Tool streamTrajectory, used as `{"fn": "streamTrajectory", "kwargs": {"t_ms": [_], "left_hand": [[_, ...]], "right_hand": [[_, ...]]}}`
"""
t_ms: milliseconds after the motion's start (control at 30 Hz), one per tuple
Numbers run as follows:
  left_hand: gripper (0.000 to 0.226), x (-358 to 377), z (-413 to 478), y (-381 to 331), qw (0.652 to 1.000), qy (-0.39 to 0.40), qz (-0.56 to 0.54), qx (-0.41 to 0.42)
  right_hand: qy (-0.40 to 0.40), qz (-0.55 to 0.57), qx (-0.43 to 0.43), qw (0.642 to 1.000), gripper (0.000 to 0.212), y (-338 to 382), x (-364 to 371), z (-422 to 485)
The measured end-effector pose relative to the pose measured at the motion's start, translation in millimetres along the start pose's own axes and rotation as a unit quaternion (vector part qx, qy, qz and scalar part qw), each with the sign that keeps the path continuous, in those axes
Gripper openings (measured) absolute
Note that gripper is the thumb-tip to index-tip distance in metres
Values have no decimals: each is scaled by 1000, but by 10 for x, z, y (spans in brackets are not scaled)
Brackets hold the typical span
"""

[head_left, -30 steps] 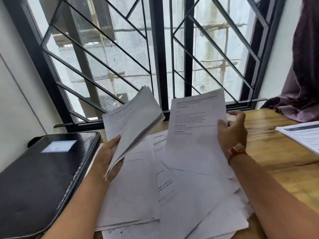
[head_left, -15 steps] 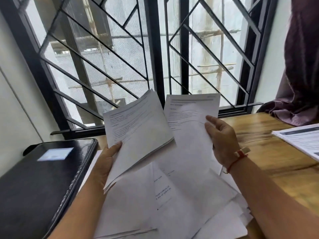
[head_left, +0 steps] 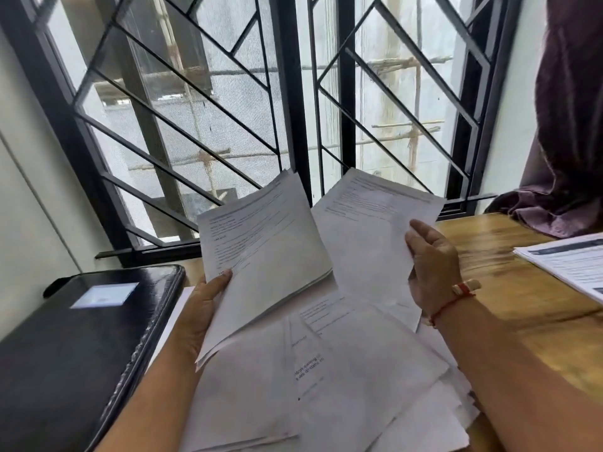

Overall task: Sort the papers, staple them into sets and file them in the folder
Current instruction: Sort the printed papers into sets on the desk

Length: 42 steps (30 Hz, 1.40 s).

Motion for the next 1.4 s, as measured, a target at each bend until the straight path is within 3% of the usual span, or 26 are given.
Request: {"fn": "streamTrajectory", "kwargs": {"t_ms": [267, 600, 867, 1100, 1400], "left_hand": [[37, 25, 4, 14, 1000, 11, 8, -15], [59, 176, -97, 54, 999, 32, 0, -27], [43, 320, -223, 100, 996, 64, 28, -53], [34, 405, -288, 105, 992, 85, 81, -46], [47, 448, -312, 168, 987, 103, 107, -67]], "right_hand": [[65, -49, 2, 997, 32, -52, 116, -41], [231, -33, 24, 972, 37, -58, 390, -286], [294, -1, 45, 955, 38, -104, 522, -408], [316, -5, 12, 949, 61, -52, 591, -465], [378, -65, -16, 923, 38, 13, 662, -622]]}}
Point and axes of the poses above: each hand's wrist, its own z-axis towards the middle knuckle, its own x-axis out of the palm, y = z × x, the point moved 6 cm from there along z, towards the middle knuckle, and after that the axes turned 15 degrees about -z, right-handed, at the moved point
